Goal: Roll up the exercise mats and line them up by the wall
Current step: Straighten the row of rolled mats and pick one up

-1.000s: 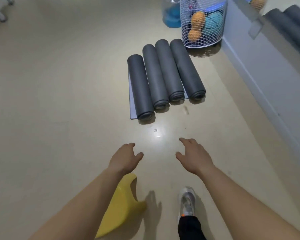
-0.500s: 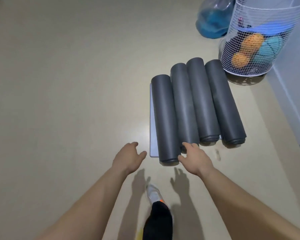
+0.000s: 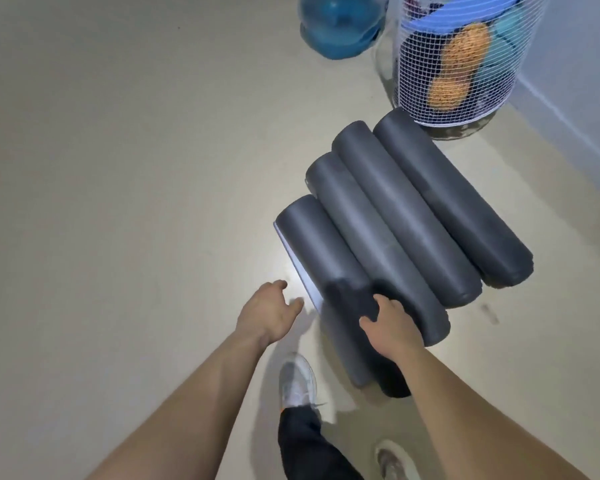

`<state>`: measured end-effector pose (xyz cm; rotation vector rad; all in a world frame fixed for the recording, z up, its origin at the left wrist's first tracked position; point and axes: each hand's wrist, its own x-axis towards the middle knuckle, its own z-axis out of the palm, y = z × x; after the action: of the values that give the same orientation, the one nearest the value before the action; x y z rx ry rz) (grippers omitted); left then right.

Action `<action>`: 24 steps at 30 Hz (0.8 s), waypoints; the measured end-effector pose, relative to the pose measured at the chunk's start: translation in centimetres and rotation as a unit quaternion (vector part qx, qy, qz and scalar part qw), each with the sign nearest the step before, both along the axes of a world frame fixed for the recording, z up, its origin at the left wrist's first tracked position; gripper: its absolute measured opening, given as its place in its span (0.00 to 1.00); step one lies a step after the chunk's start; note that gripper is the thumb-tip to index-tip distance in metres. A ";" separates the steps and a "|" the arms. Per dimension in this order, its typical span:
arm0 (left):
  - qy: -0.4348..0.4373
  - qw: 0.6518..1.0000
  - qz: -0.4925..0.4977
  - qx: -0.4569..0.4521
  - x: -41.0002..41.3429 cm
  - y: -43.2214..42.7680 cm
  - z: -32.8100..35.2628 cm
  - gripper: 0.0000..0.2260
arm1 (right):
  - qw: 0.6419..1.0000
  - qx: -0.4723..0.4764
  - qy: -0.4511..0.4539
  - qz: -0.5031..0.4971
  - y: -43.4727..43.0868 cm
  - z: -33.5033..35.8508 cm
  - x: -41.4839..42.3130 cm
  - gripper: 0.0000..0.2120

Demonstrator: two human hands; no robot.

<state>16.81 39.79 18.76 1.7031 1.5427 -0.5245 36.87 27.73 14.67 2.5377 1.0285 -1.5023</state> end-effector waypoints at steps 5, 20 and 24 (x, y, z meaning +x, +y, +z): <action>0.023 0.997 -0.070 0.004 1.1 8.8 -6.6 0.28 | 0.989 -0.030 -0.004 -0.146 1.8 -6.3 -0.6 0.32; 0.011 0.962 -0.193 0.191 8.5 17.1 -29.1 0.43 | 0.740 -0.086 -0.156 -0.648 -11.5 -25.0 -4.9 0.34; -0.079 0.957 -0.137 0.242 7.8 19.1 -32.1 0.46 | 0.656 0.054 -0.239 -0.714 -12.2 -29.1 -7.4 0.37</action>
<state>24.62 58.91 -13.33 2.2928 1.3990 -0.1375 29.50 15.50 -14.43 3.4818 -1.3391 -0.4351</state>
